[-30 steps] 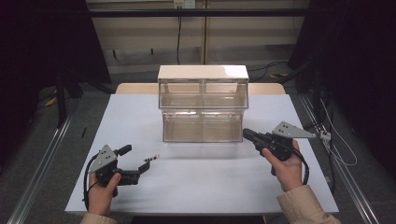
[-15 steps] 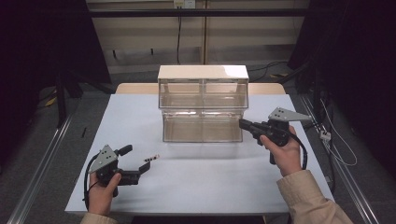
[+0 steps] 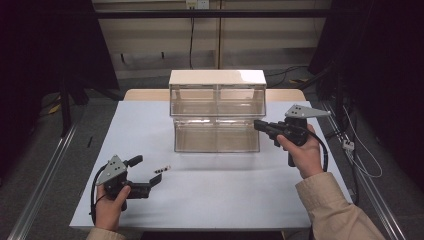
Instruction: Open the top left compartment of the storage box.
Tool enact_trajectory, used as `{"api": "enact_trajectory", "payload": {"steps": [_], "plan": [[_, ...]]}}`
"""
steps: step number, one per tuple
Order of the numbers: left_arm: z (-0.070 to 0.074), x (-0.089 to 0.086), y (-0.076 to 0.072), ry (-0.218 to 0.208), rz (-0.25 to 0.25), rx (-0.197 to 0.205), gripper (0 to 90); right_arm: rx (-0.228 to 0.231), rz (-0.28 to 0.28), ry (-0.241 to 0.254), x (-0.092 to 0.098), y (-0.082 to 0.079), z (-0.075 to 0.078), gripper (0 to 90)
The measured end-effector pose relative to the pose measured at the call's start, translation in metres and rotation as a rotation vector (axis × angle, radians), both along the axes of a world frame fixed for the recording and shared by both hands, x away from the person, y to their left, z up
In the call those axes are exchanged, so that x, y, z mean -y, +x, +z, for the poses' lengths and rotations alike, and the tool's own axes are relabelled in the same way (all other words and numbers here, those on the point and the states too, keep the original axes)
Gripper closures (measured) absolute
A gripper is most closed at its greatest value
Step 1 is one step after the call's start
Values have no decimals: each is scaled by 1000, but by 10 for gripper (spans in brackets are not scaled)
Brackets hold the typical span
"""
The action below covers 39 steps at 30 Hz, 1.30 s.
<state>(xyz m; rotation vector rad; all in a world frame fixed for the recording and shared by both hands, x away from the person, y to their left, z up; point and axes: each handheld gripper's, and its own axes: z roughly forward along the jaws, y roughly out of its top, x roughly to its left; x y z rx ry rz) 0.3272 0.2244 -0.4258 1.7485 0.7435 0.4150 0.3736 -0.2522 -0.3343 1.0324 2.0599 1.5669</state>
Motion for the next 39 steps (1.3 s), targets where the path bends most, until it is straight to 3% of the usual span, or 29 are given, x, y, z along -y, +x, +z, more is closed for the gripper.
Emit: {"api": "enact_trajectory", "payload": {"steps": [23, 25, 29, 30, 39], "plan": [[0, -1, 1, 6, 0, 0, 40, 15, 12, -28, -3, 6, 6, 900], [0, -1, 1, 7, 1, 0, 40, 18, 29, -11, -3, 6, 6, 900], [0, -1, 2, 13, -1, 1, 40, 63, -3, 43, -1, 5, 15, 900], [0, 0, 1, 11, 0, -2, 40, 73, -5, 15, -2, 6, 22, 900], [0, 0, 2, 13, -8, -6, 40, 66, 32, -27, -10, 12, 38, 900]]}}
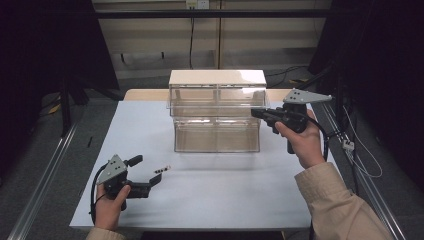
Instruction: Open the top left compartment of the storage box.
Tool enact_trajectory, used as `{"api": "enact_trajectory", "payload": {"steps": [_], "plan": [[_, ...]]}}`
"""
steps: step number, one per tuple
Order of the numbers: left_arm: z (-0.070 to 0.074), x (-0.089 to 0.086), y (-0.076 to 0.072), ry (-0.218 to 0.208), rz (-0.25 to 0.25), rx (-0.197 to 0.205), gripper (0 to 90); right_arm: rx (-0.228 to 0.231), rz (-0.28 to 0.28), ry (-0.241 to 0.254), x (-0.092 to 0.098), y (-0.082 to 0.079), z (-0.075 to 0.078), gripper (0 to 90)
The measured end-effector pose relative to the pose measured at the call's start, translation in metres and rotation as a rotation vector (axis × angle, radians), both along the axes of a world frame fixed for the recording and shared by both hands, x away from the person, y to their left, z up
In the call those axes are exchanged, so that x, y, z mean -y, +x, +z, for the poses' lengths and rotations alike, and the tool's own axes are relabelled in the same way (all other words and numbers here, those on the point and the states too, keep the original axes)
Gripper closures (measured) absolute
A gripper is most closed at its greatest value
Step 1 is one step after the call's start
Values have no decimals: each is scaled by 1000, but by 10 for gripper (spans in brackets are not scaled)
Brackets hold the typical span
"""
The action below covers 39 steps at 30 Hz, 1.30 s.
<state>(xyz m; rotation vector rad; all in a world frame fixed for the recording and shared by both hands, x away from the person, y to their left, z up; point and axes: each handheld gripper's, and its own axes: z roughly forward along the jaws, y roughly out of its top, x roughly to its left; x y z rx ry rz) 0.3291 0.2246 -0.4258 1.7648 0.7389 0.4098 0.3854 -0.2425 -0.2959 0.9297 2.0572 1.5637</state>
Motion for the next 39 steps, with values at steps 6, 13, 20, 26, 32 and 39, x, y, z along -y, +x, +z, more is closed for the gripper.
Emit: {"api": "enact_trajectory", "payload": {"steps": [6, 13, 20, 26, 32, 39], "plan": [[-1, 1, 1, 0, -15, -12, 42, 1, 5, -11, 1, 3, 9, 900], [-1, 1, 2, -2, -20, -18, 42, 4, 21, -15, -1, 6, 17, 900], [-1, 2, 4, 5, -23, -26, 45, 2, 36, -37, -2, 8, 26, 900], [-2, 2, 5, 5, -25, -34, 46, 2, 52, -42, -6, 10, 31, 900], [-2, 3, 6, 1, -28, -37, 45, 1, 57, -51, -8, 12, 35, 900], [-2, 3, 6, -4, -26, -39, 45, -5, 55, -67, -9, 17, 42, 900]]}}
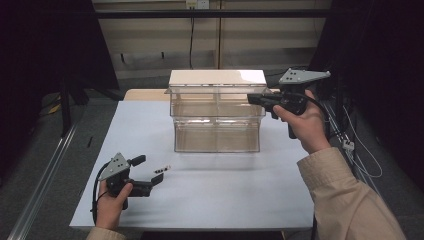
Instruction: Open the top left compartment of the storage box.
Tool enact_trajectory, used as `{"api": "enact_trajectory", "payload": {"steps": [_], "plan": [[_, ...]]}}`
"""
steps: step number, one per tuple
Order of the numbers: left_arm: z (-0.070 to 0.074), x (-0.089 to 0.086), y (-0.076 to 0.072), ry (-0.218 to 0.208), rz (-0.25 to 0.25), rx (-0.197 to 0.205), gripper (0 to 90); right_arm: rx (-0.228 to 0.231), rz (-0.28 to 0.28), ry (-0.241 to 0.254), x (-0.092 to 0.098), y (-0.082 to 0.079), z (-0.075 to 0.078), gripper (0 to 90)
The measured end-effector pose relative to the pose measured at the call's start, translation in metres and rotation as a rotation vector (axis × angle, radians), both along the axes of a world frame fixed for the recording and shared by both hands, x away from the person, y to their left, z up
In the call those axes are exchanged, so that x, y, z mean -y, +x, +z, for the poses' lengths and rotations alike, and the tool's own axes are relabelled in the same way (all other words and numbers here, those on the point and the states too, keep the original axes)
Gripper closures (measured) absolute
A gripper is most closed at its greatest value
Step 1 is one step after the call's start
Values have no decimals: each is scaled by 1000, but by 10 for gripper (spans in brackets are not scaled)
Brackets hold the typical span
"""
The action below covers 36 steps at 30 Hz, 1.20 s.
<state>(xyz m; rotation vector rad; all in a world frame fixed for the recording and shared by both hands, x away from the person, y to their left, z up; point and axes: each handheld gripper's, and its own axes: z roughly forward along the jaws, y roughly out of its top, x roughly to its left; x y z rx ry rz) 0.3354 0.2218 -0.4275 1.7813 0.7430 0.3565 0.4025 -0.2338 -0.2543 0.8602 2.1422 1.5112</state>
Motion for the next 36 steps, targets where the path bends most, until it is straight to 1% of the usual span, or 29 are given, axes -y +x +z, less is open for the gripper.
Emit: {"api": "enact_trajectory", "payload": {"steps": [12, 13, 14, 15, 16, 19, 24, 26, 33, 36], "plan": [[0, 0, 0, 1, -4, -3, 45, 7, -8, 1, 1, 5, 7, 900], [0, 0, 0, 2, -3, -3, 45, 7, -10, 3, 1, 5, 8, 900], [0, 0, 0, -1, -3, -5, 45, 8, -10, 18, 3, 6, 9, 900], [0, 0, 0, -1, -4, -5, 45, 8, -10, 18, 3, 6, 9, 900], [0, 0, 1, 0, -6, -5, 45, 10, -24, 10, 4, 7, 9, 900], [0, 0, 1, 7, -13, -12, 45, 3, -22, 9, 6, 10, 9, 900], [-2, 0, 4, 11, 3, -14, 45, -2, -23, 5, 7, 12, 9, 900], [-2, 0, 6, 10, 1, -32, 45, 0, -24, 5, 7, 13, 11, 900], [-6, 1, 14, 51, 13, -64, 57, 7, -32, 9, 7, 16, 16, 900], [-7, 2, 17, 47, 23, -70, 58, 8, -34, 12, 7, 18, 18, 900]]}}
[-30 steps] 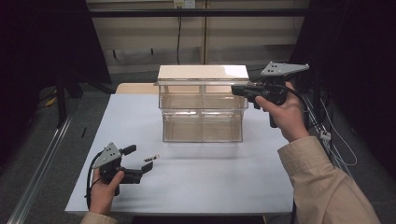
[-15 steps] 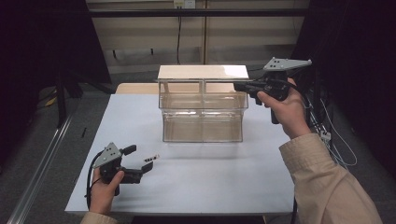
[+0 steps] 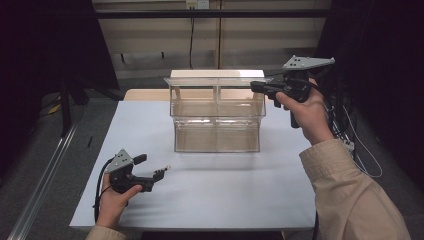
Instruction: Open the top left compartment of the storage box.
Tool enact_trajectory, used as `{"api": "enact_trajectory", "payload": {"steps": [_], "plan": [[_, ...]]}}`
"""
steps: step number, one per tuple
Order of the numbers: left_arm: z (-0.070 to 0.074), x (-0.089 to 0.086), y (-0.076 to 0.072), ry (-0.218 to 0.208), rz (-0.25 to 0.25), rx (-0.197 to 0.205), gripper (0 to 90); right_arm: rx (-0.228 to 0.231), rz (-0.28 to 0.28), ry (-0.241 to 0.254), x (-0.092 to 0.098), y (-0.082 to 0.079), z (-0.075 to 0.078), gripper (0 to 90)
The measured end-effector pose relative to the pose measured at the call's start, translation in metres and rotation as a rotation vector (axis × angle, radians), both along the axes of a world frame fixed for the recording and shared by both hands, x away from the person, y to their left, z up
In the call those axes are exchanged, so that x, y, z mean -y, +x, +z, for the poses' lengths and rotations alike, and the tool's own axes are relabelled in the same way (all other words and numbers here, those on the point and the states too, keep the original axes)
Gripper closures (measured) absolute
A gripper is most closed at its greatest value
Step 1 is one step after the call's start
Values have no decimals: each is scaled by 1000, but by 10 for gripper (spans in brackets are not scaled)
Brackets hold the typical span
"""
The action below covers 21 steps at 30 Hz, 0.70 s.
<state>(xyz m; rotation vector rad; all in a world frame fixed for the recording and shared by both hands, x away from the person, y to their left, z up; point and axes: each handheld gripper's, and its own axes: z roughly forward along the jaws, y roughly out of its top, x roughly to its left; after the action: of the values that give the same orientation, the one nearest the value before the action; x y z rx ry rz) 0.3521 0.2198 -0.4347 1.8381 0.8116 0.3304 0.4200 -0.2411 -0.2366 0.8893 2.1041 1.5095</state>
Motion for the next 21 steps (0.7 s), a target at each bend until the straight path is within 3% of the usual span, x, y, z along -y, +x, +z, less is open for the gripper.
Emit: {"api": "enact_trajectory", "payload": {"steps": [9, 13, 21], "plan": [[-3, 1, 9, 49, 20, -38, 63, 2, -10, 3, 0, 3, 2, 900], [-5, 4, 13, 71, 17, -71, 117, 2, -11, 5, 0, 4, 3, 900], [-11, 6, 20, 119, 21, -100, 258, 1, -13, -2, -1, 4, 4, 900]]}}
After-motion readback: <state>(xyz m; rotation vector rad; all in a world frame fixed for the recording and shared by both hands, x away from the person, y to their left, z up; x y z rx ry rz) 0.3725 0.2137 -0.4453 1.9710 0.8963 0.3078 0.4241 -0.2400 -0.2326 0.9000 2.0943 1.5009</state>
